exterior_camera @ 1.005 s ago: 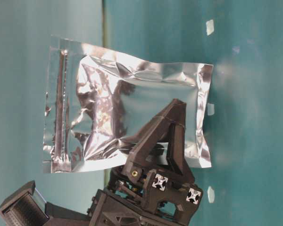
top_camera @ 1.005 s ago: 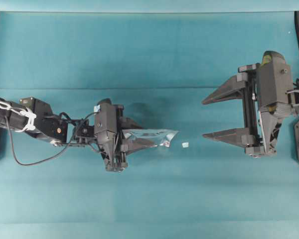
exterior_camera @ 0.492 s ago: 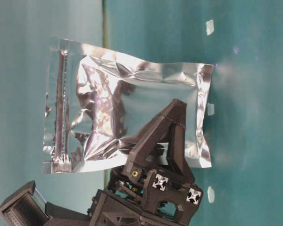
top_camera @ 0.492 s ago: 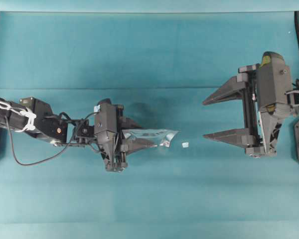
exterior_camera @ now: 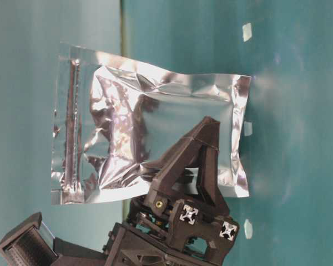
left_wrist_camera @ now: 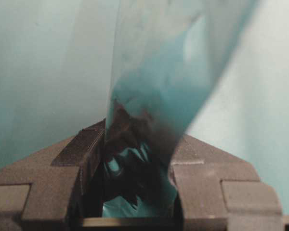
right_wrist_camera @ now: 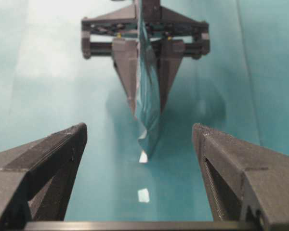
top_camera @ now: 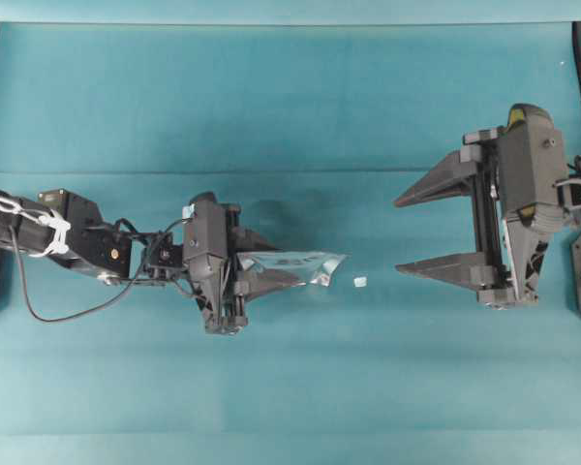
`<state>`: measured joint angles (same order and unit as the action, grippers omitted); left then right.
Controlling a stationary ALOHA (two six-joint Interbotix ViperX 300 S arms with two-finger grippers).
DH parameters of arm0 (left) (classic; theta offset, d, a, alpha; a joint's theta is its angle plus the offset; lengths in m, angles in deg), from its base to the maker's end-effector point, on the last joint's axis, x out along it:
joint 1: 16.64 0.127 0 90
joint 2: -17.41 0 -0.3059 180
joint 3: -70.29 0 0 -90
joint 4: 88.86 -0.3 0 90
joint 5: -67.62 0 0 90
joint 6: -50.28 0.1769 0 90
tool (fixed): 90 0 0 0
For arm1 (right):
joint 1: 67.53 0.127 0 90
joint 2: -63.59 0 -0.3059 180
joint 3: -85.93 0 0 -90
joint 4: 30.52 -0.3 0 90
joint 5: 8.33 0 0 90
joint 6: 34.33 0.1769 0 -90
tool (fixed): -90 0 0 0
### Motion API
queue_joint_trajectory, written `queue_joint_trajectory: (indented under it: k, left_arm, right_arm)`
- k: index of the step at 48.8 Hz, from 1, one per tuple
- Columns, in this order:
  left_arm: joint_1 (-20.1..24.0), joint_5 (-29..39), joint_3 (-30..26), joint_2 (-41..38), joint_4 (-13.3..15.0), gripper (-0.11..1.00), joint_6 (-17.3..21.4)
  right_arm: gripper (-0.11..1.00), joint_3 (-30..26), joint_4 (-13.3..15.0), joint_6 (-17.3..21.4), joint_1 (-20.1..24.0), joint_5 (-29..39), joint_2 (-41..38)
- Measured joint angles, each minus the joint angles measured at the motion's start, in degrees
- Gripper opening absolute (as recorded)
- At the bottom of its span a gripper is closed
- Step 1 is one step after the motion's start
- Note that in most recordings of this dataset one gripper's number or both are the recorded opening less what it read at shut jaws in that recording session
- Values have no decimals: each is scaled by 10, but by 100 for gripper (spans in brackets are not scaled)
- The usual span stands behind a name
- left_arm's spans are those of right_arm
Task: Hand over the silver zip bag and make it stand upright.
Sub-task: 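Hold the bag upright on the table with the left gripper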
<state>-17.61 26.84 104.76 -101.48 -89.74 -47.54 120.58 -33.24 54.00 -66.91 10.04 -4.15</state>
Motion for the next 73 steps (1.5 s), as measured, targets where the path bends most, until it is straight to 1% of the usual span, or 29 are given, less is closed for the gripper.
queue_joint_trajectory:
  k: [20, 73]
  left_arm:
    - [-2, 9, -2, 2, 0, 23, -1]
    - [-3, 10, -1, 2, 0, 23, -4]
  right_arm:
    - [95, 7, 0, 0, 9, 2, 0]
    - [95, 8, 0, 0, 11, 5, 0]
